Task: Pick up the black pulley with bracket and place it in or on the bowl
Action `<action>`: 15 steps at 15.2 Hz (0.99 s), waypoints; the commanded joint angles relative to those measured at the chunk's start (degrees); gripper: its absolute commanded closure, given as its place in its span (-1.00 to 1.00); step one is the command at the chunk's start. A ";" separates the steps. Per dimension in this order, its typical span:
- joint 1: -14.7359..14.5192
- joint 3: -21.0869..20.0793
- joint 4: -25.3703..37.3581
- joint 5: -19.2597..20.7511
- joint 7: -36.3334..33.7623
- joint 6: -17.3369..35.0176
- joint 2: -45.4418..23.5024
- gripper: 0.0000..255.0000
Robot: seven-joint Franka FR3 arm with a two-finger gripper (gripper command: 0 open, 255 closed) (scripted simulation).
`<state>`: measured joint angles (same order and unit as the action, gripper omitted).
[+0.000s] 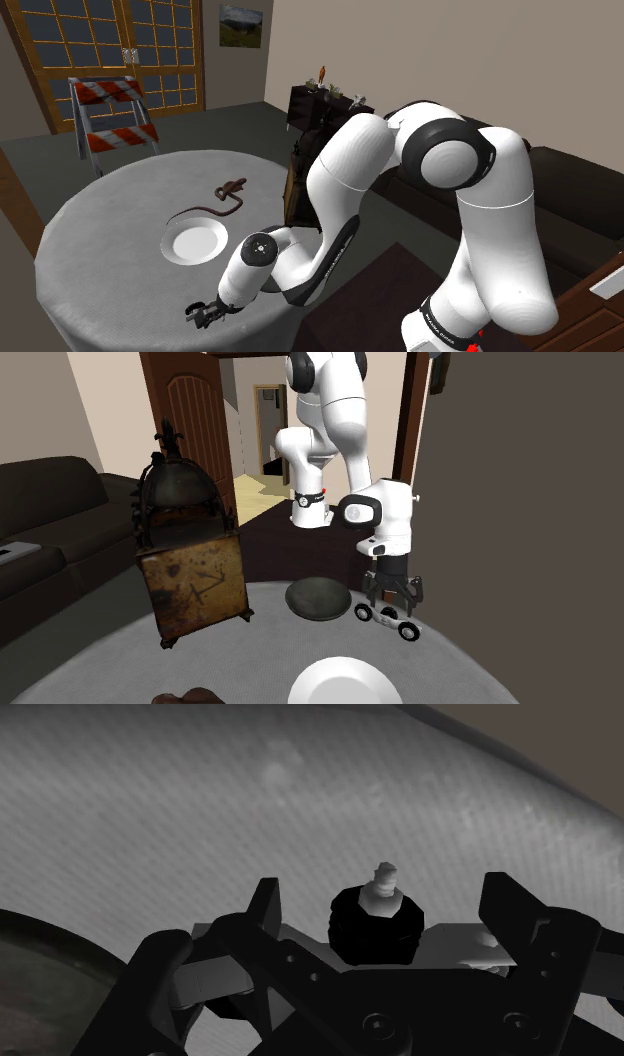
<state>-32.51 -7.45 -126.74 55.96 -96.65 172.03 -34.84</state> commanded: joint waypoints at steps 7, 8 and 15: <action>-0.06 0.06 0.01 0.05 -0.07 0.04 -0.03 1.00; -0.06 0.06 0.01 0.05 -0.06 0.04 -0.03 1.00; 0.63 -0.74 -0.45 -0.61 0.68 -0.46 0.76 1.00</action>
<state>-32.27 -7.74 -126.99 55.74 -96.41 171.86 -34.49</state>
